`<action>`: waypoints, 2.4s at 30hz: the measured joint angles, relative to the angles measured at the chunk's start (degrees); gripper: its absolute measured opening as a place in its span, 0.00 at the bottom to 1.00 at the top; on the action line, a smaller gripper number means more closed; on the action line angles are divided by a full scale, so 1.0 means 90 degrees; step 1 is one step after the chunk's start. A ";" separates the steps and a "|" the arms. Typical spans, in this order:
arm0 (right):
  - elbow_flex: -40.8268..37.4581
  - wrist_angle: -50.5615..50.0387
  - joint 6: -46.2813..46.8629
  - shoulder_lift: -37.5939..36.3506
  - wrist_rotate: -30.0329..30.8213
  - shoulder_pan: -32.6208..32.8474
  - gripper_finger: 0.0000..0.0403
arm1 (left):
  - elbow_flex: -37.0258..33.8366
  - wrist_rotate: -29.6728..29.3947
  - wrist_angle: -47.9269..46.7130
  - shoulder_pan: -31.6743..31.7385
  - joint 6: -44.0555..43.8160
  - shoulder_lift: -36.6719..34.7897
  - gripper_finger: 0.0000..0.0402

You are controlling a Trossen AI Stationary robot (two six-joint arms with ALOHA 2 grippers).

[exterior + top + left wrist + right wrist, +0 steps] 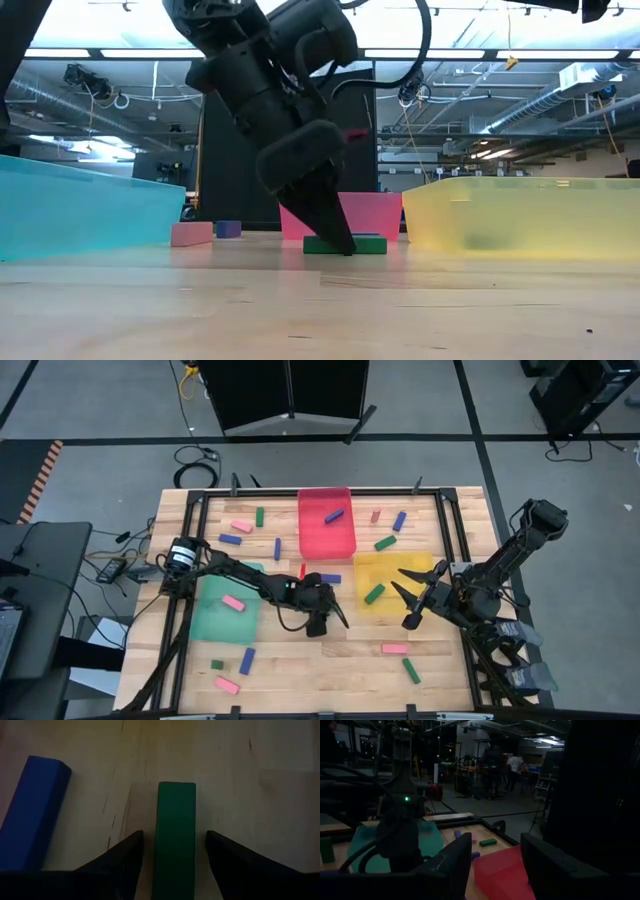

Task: Sort blocks
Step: Put the green block into the yellow bin, then put the pink block into the green bin

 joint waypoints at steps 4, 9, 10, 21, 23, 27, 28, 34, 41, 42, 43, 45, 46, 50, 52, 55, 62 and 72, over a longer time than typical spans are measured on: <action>0.0000 0.0003 0.0042 0.0000 -0.0026 0.0002 0.45 | 0.0008 -0.0020 -0.0010 0.0015 -0.0125 0.0098 0.51; 0.0000 0.0014 0.0051 0.0000 -0.0033 0.0002 0.45 | -0.0014 -0.0039 0.0126 0.0015 -0.0117 0.0054 0.28; 0.0000 0.0009 0.0051 0.0000 -0.0035 0.0002 0.45 | -0.0017 -0.0045 0.0159 0.0015 -0.0112 0.0052 0.26; 0.0000 0.0057 0.0047 0.0000 -0.0052 0.0005 0.45 | 0.0140 0.0091 0.0288 -0.0074 0.0199 -0.0029 0.26; 0.0000 0.0064 0.0044 0.0000 -0.0093 0.0000 0.45 | 0.0316 0.0106 0.0299 -0.0123 0.0331 -0.0142 0.26; 0.0002 0.0116 -0.0005 -0.0002 -0.0261 0.0000 0.45 | 0.0789 0.0076 0.0383 -0.0167 0.0656 -0.0298 0.26; 0.0002 0.0131 -0.0027 0.0000 -0.0332 0.0000 0.45 | 0.0919 0.0051 0.0382 -0.0160 0.0736 -0.0292 0.26; 0.0002 0.0404 -0.0195 -0.0001 -0.0582 -0.0022 0.45 | 0.1362 -0.0204 0.1415 0.0109 0.1151 -0.0183 0.26; 0.0002 0.0659 -0.0419 0.0000 -0.0624 -0.0024 0.45 | 0.1361 0.0075 0.2013 0.0762 0.0952 0.0053 0.26; 0.0002 0.0677 -0.0425 0.0000 -0.0636 -0.0024 0.45 | 0.1368 0.0084 0.2131 0.0823 0.0899 0.0131 0.26; 0.0002 0.0685 -0.0426 0.0000 -0.0674 -0.0024 0.45 | 0.1377 0.0104 0.2218 0.0863 0.0885 0.0172 0.26; 0.0002 0.0723 -0.0428 0.0000 -0.0759 -0.0025 0.45 | 0.1353 0.0257 0.2283 0.0928 0.0873 0.0276 0.26; 0.0005 0.0738 -0.0423 0.0000 -0.0784 -0.0024 0.45 | 0.1360 0.0366 0.2507 0.0947 0.0822 0.0339 0.26; 0.0005 0.0792 -0.0424 -0.0002 -0.0841 -0.0036 0.45 | 0.1364 0.0528 0.2619 0.0976 0.0542 0.0444 0.26; 0.0005 0.0816 -0.0421 0.0000 -0.0893 -0.0059 0.45 | 0.1341 0.0422 0.2458 0.0971 0.0509 0.0453 0.33; 0.0005 0.0827 -0.0423 0.0000 -0.0900 -0.0066 0.45 | 0.1341 0.0323 0.2376 0.0967 0.0526 0.0435 0.51; 0.0005 0.0842 -0.0405 0.0000 -0.0902 -0.0066 0.45 | 0.1338 0.0553 0.2270 0.0877 0.0380 0.0306 0.74; 0.0369 0.0012 0.0168 0.0372 -0.1470 -0.0044 0.45 | -0.0779 -0.0090 0.3530 0.0291 0.0611 -0.2161 0.58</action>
